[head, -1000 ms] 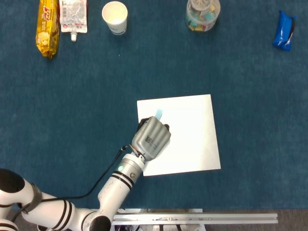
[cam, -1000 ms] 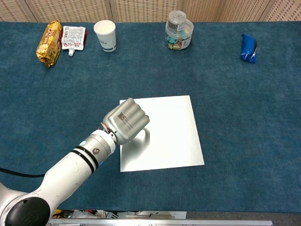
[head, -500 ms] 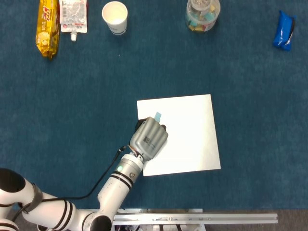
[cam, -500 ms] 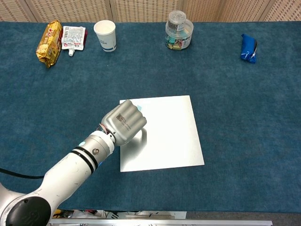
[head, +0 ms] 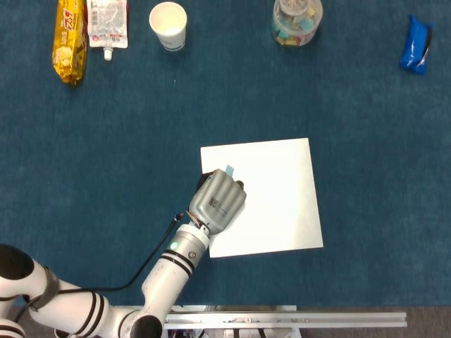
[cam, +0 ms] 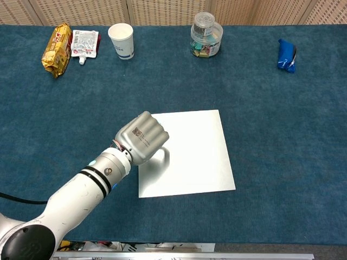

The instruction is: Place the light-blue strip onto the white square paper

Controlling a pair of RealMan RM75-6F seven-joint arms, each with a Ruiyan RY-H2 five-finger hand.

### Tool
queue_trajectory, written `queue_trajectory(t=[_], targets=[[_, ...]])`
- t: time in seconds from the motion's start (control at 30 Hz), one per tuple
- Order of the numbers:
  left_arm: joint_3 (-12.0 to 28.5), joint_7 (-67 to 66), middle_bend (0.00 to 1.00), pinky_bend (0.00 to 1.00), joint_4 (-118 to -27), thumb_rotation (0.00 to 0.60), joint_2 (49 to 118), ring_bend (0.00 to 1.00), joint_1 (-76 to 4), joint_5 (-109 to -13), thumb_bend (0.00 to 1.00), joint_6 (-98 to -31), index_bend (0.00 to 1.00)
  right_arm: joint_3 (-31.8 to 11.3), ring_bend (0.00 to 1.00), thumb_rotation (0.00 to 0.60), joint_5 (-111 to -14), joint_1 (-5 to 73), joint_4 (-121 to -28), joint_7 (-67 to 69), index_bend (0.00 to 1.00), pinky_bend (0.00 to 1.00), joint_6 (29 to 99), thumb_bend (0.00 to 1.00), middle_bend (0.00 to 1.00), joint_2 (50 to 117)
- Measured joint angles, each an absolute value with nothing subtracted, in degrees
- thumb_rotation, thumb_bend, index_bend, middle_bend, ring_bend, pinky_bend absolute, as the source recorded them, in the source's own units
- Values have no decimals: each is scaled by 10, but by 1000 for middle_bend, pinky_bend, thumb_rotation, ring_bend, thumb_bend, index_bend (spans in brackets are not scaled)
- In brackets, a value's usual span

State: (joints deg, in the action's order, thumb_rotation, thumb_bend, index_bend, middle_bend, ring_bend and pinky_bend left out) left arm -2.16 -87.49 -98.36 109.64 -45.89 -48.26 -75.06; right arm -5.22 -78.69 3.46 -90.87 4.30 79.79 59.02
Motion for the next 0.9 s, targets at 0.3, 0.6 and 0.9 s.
queue_trajectory(t=[0.3, 0.6, 0.9], targets=[[-17, -826, 996, 1000, -1034, 573, 1047, 1000, -449, -507, 381, -771, 402, -51, 251, 600, -814, 47, -925, 52, 151, 205, 792, 129, 377, 580], [-40, -708, 931, 1000, -1082, 598, 958, 942, -412, -583, 381, -790, 386, -46, 353, 600, -844, 68, -948, 51, 176, 340, 774, 139, 428, 568], [-64, -546, 734, 890, -1089, 600, 891, 732, -358, -681, 380, -825, 314, -40, 677, 600, -900, 114, -983, 52, 216, 717, 733, 422, 701, 558]])
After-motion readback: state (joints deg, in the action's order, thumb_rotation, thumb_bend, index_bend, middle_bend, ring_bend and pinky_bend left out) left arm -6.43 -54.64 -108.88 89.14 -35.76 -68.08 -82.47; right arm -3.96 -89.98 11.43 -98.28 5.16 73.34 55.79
